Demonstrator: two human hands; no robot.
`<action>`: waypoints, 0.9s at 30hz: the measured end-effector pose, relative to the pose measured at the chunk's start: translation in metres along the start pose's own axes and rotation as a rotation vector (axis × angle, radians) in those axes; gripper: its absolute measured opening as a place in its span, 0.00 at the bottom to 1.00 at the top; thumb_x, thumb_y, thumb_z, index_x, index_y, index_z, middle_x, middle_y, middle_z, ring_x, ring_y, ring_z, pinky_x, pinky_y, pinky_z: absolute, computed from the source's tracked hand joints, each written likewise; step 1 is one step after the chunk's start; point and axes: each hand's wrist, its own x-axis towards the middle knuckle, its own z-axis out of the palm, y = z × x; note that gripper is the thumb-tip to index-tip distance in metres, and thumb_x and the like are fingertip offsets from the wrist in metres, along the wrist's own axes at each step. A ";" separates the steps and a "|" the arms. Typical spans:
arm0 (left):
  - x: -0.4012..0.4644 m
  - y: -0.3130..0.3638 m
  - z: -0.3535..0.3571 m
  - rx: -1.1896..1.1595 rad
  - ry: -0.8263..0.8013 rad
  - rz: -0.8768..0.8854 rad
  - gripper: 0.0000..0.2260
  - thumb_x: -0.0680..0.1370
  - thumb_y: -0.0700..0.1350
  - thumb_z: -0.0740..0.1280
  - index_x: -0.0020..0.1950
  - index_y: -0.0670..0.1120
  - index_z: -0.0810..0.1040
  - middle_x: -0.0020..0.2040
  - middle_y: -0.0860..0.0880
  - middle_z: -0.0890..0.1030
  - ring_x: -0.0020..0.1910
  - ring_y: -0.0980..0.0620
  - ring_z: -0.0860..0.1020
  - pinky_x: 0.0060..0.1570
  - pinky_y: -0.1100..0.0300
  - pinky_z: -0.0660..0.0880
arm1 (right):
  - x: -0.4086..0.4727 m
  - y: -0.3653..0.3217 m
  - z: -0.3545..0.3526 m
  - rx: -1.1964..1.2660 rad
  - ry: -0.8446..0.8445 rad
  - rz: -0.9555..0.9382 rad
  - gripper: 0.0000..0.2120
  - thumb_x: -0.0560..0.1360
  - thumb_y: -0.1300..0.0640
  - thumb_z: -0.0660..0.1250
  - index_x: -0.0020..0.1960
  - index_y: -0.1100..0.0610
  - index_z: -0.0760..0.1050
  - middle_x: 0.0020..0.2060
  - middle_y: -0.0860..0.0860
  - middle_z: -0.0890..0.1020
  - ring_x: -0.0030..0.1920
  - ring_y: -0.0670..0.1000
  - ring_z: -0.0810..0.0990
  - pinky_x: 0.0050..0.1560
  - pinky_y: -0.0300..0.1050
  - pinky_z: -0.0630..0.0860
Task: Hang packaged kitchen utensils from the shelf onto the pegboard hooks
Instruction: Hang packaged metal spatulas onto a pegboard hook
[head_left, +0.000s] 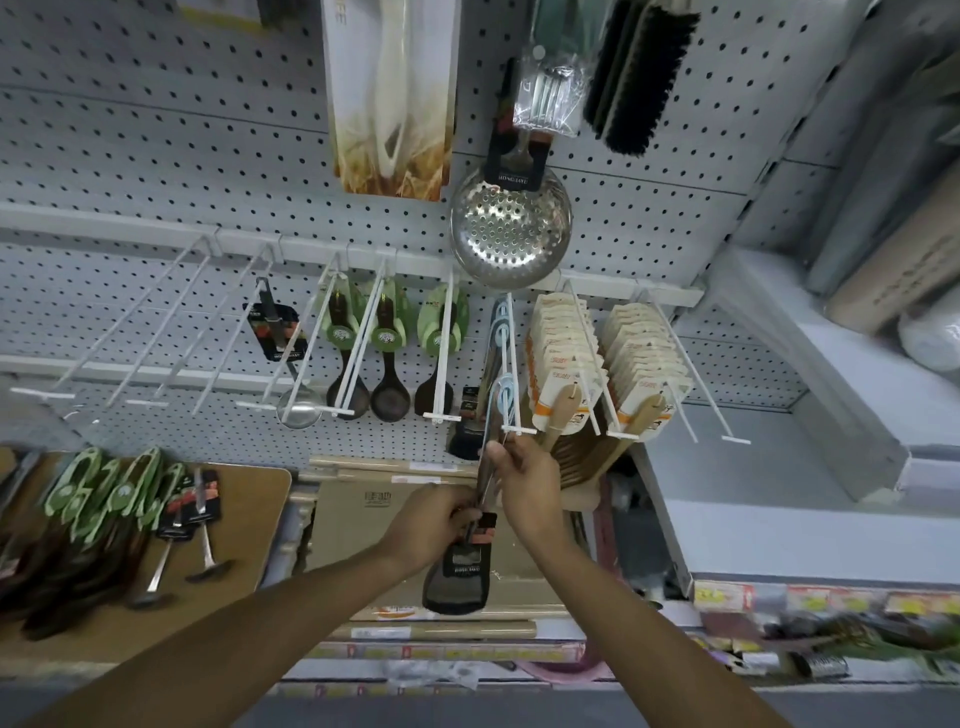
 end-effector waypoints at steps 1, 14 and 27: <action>0.008 -0.001 -0.001 0.009 0.010 -0.013 0.07 0.79 0.47 0.67 0.42 0.48 0.79 0.40 0.54 0.83 0.40 0.54 0.79 0.39 0.59 0.71 | 0.007 -0.001 0.000 -0.020 0.008 -0.001 0.07 0.80 0.52 0.65 0.48 0.55 0.78 0.38 0.49 0.83 0.42 0.51 0.81 0.47 0.53 0.78; 0.060 0.001 -0.008 -0.048 0.035 -0.063 0.07 0.78 0.39 0.67 0.48 0.49 0.83 0.48 0.48 0.86 0.45 0.49 0.82 0.36 0.67 0.66 | 0.052 0.010 0.004 0.009 -0.099 0.200 0.06 0.76 0.60 0.65 0.40 0.53 0.75 0.35 0.50 0.78 0.40 0.52 0.79 0.50 0.50 0.81; 0.010 -0.028 -0.055 0.316 0.143 0.033 0.30 0.79 0.63 0.58 0.78 0.51 0.65 0.73 0.49 0.73 0.69 0.48 0.73 0.64 0.58 0.70 | 0.034 0.038 0.006 -0.411 -0.262 -0.001 0.17 0.71 0.52 0.63 0.60 0.51 0.77 0.50 0.49 0.83 0.51 0.52 0.82 0.52 0.48 0.78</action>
